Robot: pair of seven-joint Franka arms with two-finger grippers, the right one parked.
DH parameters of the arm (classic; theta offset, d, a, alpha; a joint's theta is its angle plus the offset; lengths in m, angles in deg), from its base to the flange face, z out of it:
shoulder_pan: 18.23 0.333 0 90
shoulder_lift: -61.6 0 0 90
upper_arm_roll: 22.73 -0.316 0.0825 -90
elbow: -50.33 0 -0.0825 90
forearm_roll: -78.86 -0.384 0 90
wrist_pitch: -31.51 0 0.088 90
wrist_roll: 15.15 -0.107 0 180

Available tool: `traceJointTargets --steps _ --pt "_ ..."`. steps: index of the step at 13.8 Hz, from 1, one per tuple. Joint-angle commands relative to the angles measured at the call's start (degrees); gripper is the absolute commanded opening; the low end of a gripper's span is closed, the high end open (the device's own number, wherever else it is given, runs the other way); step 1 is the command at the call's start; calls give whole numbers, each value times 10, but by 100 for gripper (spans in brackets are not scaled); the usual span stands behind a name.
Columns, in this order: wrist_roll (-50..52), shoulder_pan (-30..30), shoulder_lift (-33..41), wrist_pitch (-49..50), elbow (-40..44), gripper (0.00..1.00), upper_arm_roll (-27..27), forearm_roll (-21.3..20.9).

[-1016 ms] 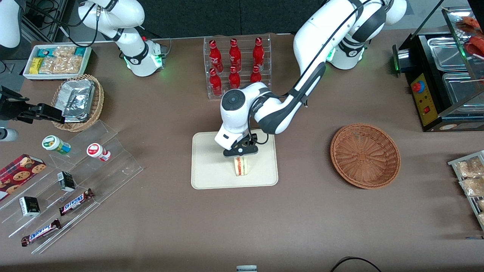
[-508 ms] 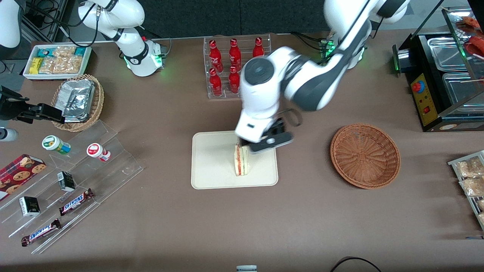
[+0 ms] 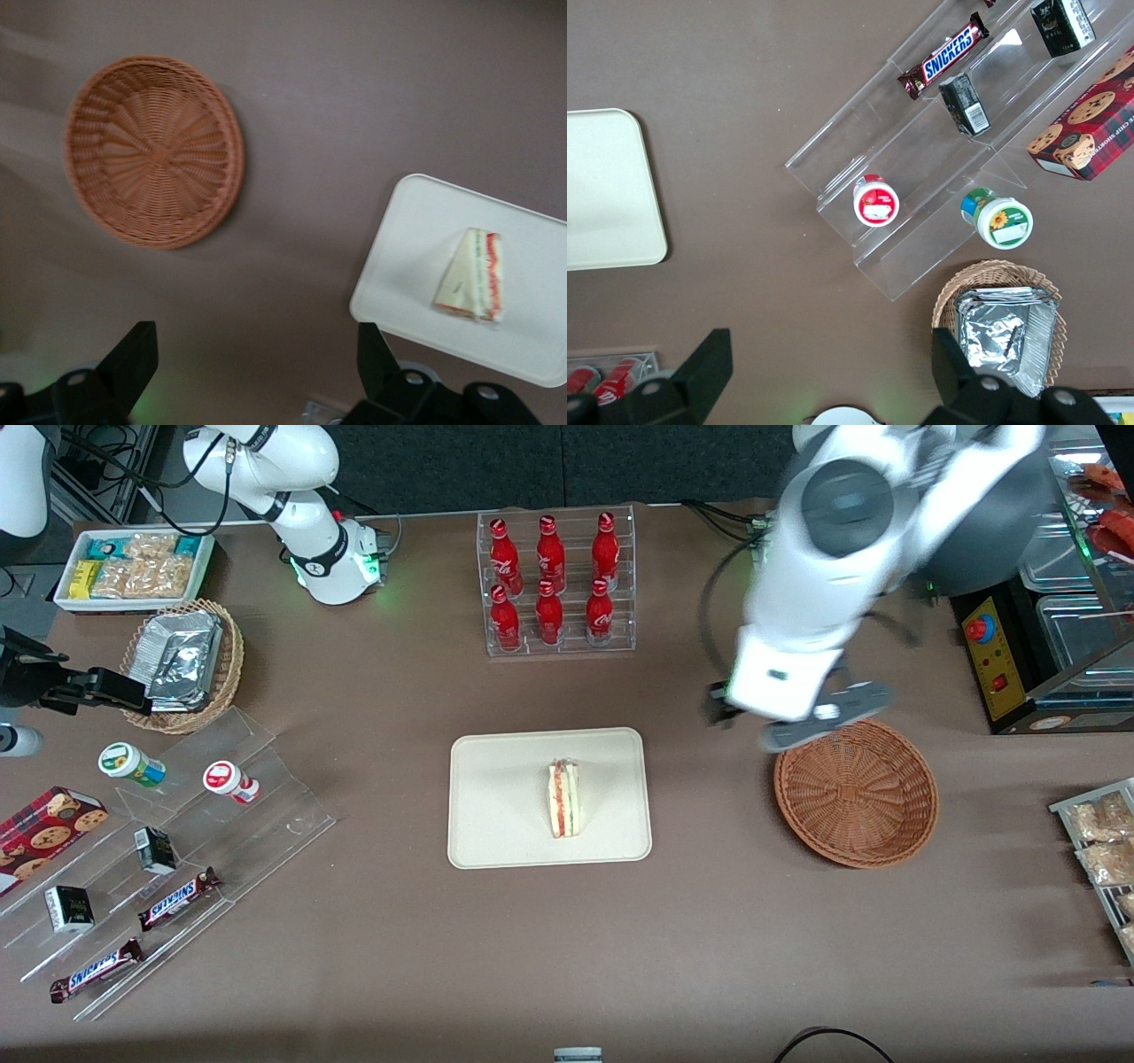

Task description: Place sandwich from basket to tray

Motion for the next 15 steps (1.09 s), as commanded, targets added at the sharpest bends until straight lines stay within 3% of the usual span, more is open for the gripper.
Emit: traceJointTargets --steps 1,5,8,12,15 --pt "-91 77 99 -3 -105 99 4 37" --pt "-287 183 178 11 -167 99 -3 85" --pt "-383 181 224 8 -215 99 -65 88" --pt "-420 146 235 -5 -233 99 -132 87" --pt "-421 142 230 -4 -228 99 -133 84"
